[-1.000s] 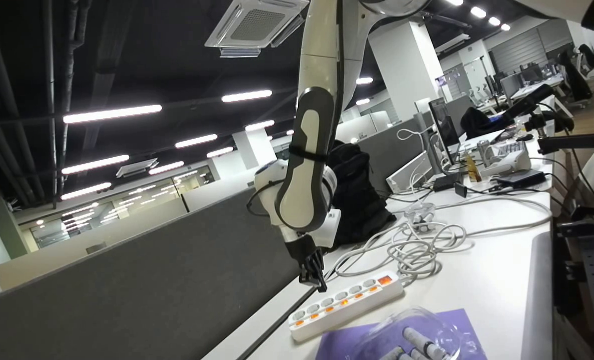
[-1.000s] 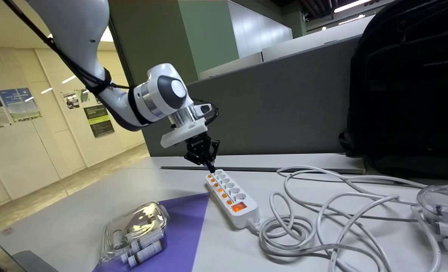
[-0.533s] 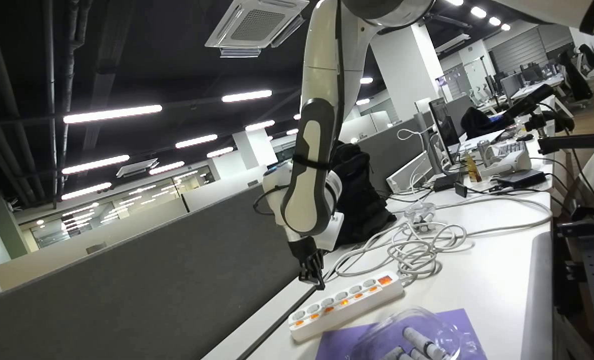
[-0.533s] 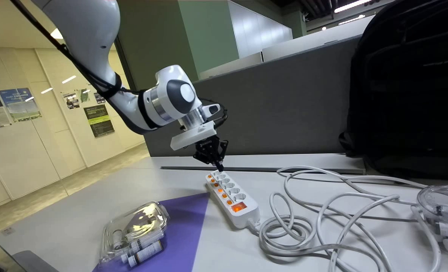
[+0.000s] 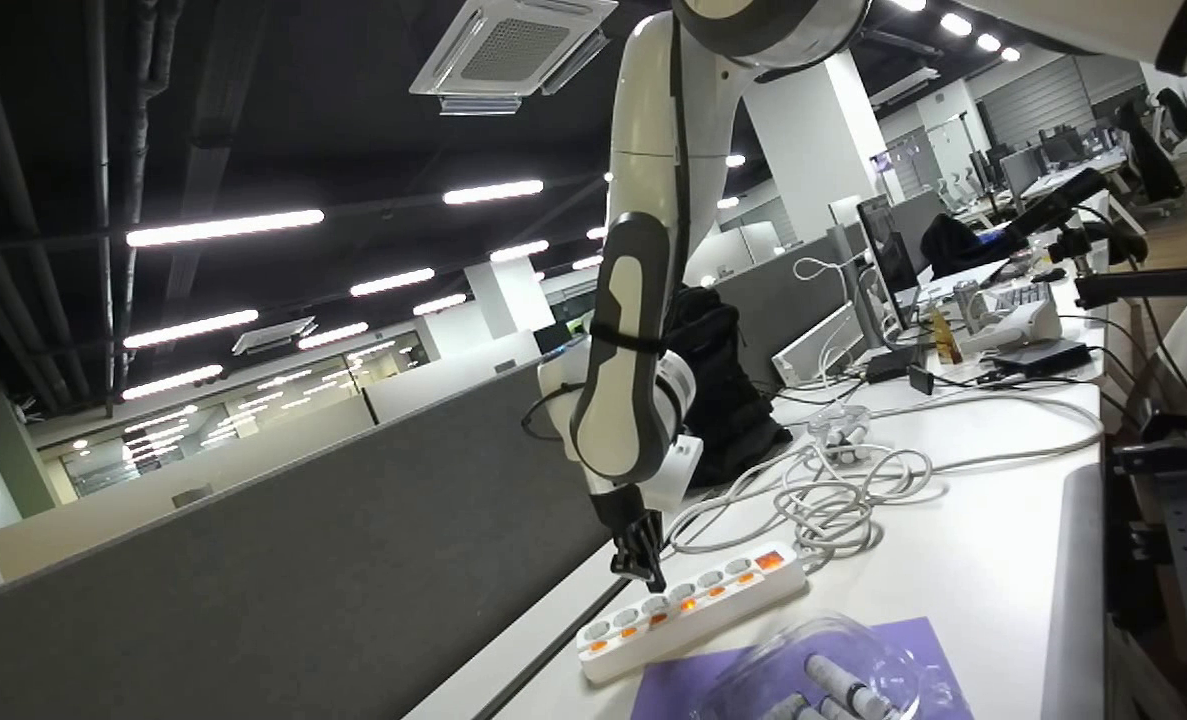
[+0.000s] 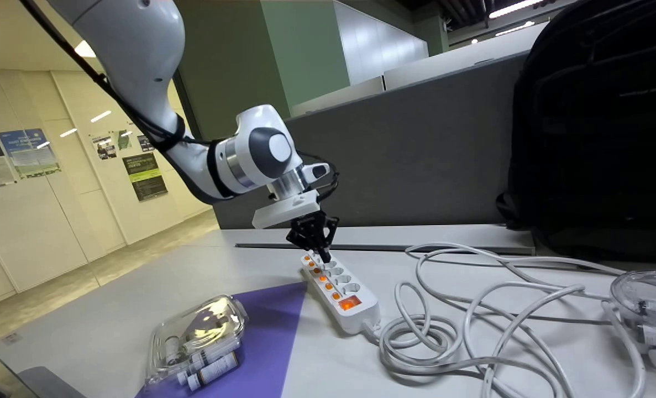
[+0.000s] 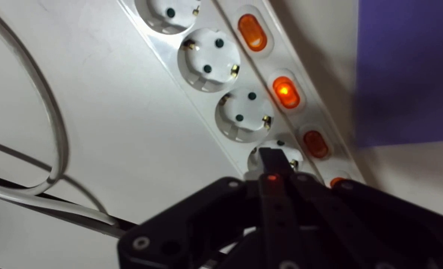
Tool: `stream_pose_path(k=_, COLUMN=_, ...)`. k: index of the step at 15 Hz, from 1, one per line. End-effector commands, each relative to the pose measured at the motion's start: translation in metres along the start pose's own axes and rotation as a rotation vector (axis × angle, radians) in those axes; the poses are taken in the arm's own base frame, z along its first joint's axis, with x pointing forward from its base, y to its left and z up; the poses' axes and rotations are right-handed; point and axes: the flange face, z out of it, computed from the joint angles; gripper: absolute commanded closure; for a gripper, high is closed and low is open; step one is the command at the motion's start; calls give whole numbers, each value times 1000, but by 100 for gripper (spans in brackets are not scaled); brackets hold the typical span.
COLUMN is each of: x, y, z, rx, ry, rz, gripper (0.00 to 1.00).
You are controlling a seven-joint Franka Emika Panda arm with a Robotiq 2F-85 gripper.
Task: Turn off the second and fourth switches from the left on the extension cable
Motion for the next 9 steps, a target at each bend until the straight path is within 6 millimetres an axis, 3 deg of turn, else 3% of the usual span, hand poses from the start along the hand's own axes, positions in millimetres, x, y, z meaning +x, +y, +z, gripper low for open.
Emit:
stream_pose_path(k=1, x=-5, y=2, z=-1, rx=8, ry=-23, rz=57, gripper=100)
stream_pose_path(k=9, x=-22, y=1, z=2, rx=3, ry=-108, rz=154, gripper=100)
